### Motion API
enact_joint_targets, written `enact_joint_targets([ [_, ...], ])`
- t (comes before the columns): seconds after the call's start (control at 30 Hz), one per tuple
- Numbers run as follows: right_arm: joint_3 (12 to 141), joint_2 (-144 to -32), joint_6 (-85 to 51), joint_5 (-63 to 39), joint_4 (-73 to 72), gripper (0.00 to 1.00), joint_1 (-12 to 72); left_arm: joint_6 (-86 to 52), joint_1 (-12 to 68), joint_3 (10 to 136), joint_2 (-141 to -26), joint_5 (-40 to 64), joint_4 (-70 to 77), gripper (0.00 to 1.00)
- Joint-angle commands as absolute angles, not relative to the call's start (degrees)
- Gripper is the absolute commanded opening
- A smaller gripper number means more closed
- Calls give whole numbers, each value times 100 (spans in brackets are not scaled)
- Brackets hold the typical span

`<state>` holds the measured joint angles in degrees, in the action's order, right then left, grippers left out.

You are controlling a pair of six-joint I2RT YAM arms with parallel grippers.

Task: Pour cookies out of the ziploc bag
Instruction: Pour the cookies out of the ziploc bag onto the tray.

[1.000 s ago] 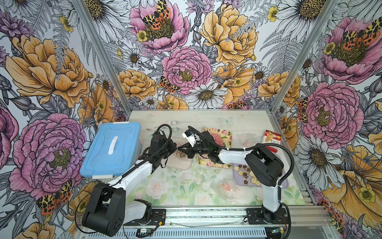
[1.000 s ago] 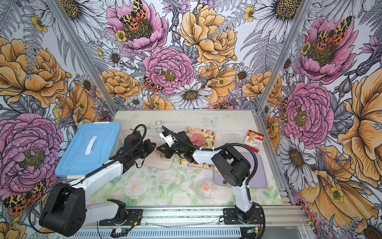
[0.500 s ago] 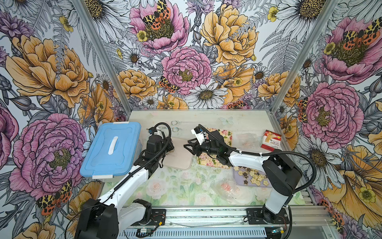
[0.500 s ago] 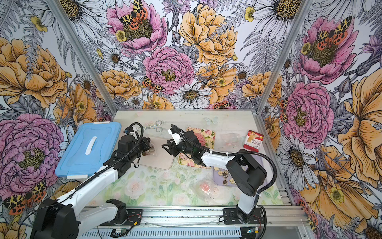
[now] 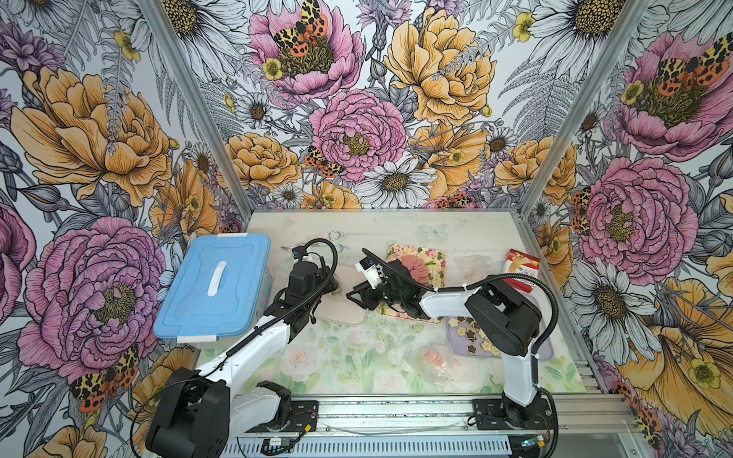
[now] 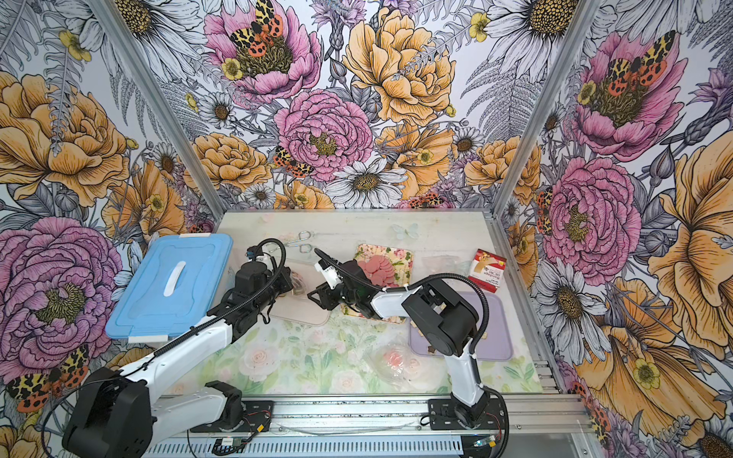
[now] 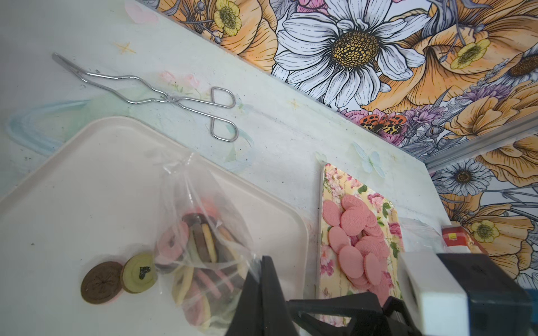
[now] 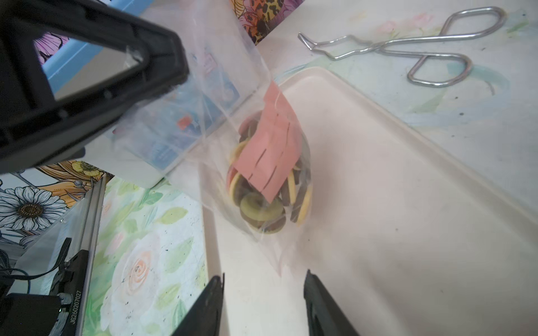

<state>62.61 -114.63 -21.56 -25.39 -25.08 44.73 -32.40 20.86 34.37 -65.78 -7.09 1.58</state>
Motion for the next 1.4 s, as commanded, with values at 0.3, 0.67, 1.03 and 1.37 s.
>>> enact_joint_targets([
  [0.3, 6583, -11661, -1988, -1593, -2592, 50, 4703, -3337, 2103, 3247, -6434, 272, 1144, 0],
  [0.67, 6733, -11726, -1882, -996, -2583, 47, 4878, -3264, 2161, 3350, -6705, 394, 1152, 0],
  [1.03, 6488, -11558, -1838, -531, -2801, 46, 4887, -3138, 2290, 3301, -6621, -163, 1159, 0],
  [1.37, 6462, -11532, -1854, -585, -2813, 49, 4885, -2123, 2982, 3591, -6592, -1670, 635, 0],
])
